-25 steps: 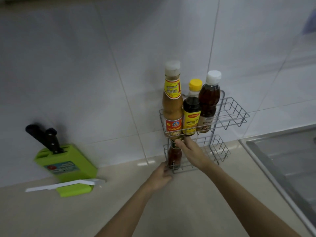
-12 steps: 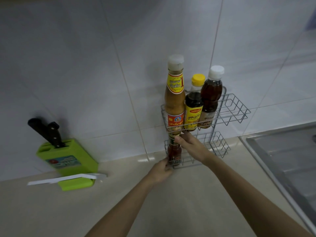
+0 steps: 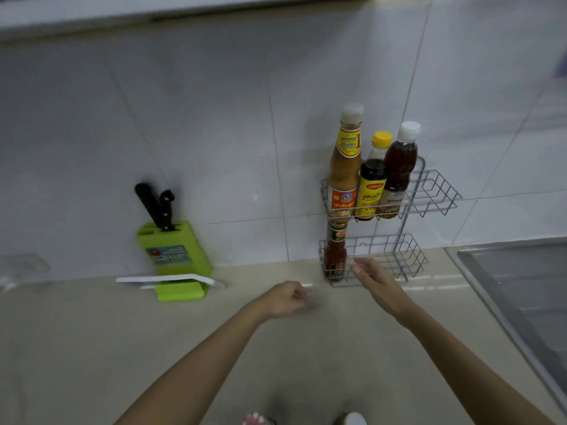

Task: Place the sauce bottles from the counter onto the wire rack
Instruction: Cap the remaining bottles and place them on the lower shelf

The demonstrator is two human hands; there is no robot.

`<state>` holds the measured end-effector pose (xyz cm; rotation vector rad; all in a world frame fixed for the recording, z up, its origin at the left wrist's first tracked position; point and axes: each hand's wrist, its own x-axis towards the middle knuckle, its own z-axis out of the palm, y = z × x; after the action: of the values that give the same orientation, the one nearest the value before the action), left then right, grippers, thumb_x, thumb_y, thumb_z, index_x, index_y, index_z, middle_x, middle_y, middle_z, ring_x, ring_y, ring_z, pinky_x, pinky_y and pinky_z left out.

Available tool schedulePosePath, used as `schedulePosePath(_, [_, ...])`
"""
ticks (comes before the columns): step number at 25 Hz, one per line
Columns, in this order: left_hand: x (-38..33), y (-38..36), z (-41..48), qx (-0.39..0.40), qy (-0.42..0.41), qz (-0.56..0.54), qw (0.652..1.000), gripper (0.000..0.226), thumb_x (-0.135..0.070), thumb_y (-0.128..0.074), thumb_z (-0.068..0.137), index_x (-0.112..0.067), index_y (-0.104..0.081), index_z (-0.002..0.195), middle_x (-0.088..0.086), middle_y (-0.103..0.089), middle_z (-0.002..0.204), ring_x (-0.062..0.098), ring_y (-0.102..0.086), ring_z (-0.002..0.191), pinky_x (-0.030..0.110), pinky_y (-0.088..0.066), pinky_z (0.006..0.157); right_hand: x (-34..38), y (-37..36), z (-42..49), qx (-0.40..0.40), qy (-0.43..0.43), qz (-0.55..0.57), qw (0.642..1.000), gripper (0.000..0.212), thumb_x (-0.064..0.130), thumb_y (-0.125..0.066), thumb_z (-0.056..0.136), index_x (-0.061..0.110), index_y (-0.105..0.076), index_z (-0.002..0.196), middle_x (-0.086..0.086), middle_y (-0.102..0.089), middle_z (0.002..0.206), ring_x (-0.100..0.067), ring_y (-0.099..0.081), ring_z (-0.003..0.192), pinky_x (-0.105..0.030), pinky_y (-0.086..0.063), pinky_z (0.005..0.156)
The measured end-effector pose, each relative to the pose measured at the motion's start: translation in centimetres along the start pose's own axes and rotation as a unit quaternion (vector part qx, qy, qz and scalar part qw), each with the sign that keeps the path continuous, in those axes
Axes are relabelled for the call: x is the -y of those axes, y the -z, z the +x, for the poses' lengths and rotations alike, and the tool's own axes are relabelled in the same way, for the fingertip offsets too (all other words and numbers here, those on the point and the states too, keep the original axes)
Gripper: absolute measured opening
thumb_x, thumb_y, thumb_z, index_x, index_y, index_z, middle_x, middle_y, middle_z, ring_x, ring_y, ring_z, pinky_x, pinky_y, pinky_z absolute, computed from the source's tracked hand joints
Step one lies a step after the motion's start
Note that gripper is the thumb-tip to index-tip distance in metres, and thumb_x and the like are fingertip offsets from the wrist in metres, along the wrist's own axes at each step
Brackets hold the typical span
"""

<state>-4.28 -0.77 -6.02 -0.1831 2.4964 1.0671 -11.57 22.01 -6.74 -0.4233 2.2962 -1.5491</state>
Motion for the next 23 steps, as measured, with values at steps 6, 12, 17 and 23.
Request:
schedulePosePath(6, [7.6, -1.9, -8.0, 0.005, -0.021, 0.109, 0.994, 0.025, -0.004, -0.055, 0.087, 0.0, -0.061, 0.111, 0.017, -0.066, 0.116, 0.028, -0.063, 0.108, 0.024, -0.045, 0.083, 5.3, -2.3, -6.8, 0.077, 0.101, -0.086, 0.988, 0.016, 0.028, -0.053, 0.096, 0.023, -0.064, 0.107, 0.008, -0.072, 0.095, -0.002, -0.065, 0.091, -0.023, -0.051, 0.082])
schedulePosePath(12, [14.3, -6.7, -16.3, 0.054, 0.032, 0.033, 0.997, 0.034, -0.023, -0.061, 0.082, -0.017, -0.062, 0.115, 0.001, -0.067, 0.119, 0.015, -0.063, 0.109, 0.034, -0.051, 0.097, 10.3, -9.1, -15.4, 0.165, 0.271, -0.299, 0.9, 0.026, 0.042, -0.051, 0.093, 0.023, -0.064, 0.106, 0.009, -0.067, 0.09, -0.003, -0.057, 0.077, -0.022, -0.048, 0.071])
schedulePosePath(17, [10.3, -8.4, -20.4, -0.003, -0.017, -0.114, 0.993, 0.064, -0.037, -0.079, 0.069, -0.031, -0.05, 0.126, -0.014, -0.06, 0.125, -0.002, -0.055, 0.116, 0.018, -0.045, 0.094, 9.2, -13.7, -17.4, 0.15, 0.354, -0.477, 0.79, 0.049, 0.06, -0.046, 0.082, 0.016, -0.063, 0.097, -0.003, -0.06, 0.09, -0.02, -0.057, 0.078, -0.032, -0.045, 0.062])
schedulePosePath(23, [8.9, -9.7, -20.4, -0.156, -0.062, -0.019, 0.986, 0.032, -0.047, -0.065, 0.077, -0.029, -0.058, 0.102, -0.012, -0.071, 0.103, 0.005, -0.063, 0.094, 0.034, -0.052, 0.089, 9.1, -13.9, -16.5, 0.168, 0.372, -0.501, 0.764, 0.03, 0.041, -0.059, 0.084, 0.013, -0.064, 0.093, -0.006, -0.065, 0.092, -0.026, -0.061, 0.085, -0.038, -0.049, 0.065])
